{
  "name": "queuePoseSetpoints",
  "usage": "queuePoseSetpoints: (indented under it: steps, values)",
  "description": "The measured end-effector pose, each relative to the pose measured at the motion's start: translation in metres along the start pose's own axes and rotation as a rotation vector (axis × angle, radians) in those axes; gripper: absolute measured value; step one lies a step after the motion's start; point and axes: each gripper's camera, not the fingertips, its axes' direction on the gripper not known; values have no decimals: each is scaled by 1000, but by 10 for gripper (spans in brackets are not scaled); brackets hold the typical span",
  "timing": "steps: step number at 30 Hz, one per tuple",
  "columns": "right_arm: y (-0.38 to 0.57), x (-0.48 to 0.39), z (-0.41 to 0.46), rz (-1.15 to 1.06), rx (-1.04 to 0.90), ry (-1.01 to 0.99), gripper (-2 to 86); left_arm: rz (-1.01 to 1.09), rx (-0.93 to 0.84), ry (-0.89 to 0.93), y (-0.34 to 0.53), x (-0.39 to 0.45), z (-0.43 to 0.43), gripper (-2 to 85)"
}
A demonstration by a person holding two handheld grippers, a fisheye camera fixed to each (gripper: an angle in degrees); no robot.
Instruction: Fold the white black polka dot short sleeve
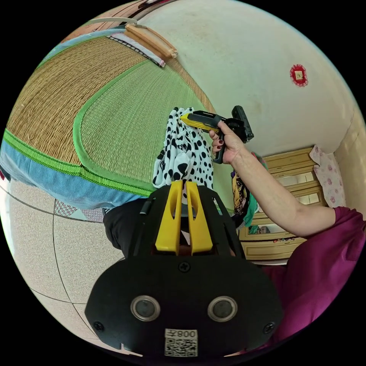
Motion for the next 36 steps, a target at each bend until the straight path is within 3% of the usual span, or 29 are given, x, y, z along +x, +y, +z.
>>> queuePoseSetpoints:
  steps: [8, 16, 22, 29, 36]
  values:
    - [21, 0, -35, -58, 148, 73, 2, -3, -72, -89, -1, 9, 17, 6]
    - [-9, 14, 25, -8, 18, 95, 1, -7, -93, -146, 4, 18, 22, 4]
    - [-11, 8, 20, -44, 24, 99, 1, 35, -42, -120, 9, 38, 17, 18]
    - [31, 0, -1, -121, 35, 64, 1, 140, -68, -213, 7, 64, 35, 56]
    - [80, -10, 8, -186, -44, 2, 3, 135, -93, -314, 8, 75, 50, 18]
